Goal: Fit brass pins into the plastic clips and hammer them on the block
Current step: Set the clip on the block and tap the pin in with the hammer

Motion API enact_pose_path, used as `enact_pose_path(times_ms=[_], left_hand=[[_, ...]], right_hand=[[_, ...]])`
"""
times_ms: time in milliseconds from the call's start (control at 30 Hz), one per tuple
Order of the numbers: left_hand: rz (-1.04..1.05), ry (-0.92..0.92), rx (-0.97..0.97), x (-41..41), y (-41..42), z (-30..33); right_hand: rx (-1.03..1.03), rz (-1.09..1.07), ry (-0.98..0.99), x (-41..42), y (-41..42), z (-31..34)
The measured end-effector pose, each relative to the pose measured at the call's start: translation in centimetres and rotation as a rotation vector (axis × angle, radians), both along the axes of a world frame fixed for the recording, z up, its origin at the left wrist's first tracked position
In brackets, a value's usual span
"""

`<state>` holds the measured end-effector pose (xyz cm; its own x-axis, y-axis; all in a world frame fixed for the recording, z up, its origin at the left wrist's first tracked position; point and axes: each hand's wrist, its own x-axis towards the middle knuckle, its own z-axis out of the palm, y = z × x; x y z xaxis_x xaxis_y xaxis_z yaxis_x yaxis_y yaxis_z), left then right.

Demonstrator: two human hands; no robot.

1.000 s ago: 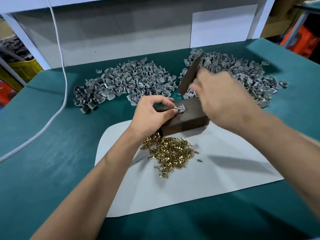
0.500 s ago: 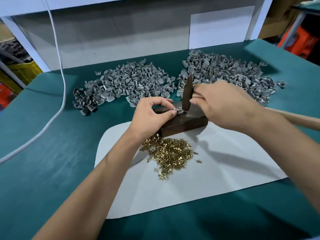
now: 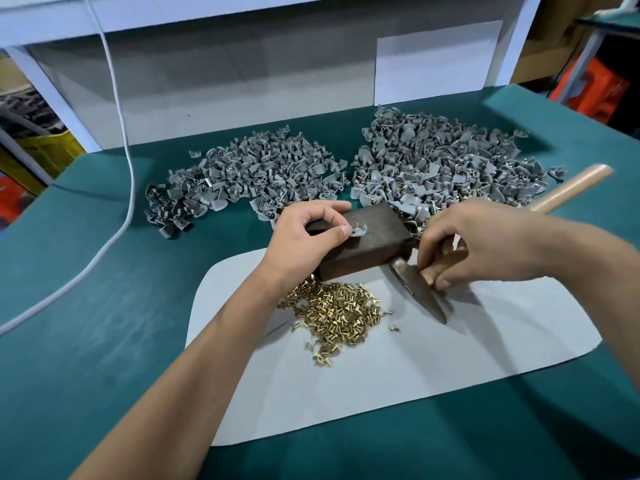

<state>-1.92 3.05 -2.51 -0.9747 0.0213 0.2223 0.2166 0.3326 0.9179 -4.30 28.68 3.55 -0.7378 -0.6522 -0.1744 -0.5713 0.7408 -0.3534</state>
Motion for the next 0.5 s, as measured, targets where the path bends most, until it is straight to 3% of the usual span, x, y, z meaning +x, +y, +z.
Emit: enact_pose_path(times_ms=[100, 200, 367, 500], left_hand=[[-0.006, -0.001, -0.007, 0.1, 0.0, 0.0], [-0.018, 0.005, -0.007, 0.0, 0.1, 0.0], [-0.064, 0.039, 0.101, -0.1, 0.1, 0.1], [0.146, 0.093, 0.147, -1.2, -1.4, -0.3]], right_hand=[[-0.106, -0.005, 0.062, -0.3, -0.2, 0.7], [-0.245, -0.033, 0.248, -0.4, -2.3, 0.6], [-0.237, 0.034, 0.379, -0.6, -5.9, -1.4], [-0.462, -0.068, 0.480, -0.7, -5.8, -3.2]])
